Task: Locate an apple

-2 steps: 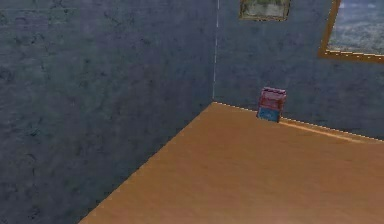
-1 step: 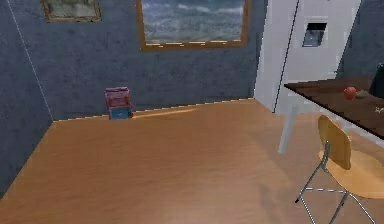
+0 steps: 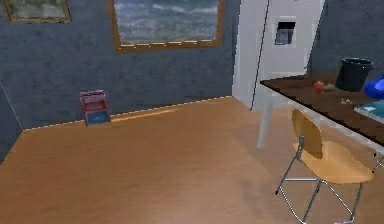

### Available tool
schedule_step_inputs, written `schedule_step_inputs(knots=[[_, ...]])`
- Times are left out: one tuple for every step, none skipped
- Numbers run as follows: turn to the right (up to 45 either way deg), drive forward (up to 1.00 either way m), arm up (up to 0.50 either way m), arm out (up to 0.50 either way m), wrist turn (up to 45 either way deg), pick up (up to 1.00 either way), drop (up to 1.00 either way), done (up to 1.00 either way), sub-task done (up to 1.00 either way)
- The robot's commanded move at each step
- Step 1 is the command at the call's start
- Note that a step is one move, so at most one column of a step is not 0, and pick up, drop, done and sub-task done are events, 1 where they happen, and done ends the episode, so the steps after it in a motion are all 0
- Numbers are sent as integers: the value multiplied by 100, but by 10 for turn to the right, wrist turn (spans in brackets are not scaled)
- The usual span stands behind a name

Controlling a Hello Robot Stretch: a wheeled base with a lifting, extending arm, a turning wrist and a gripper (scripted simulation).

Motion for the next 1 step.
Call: schedule_step_inputs(knots=[[0, 95, 0, 0, 0, 0, 0, 0, 0]])
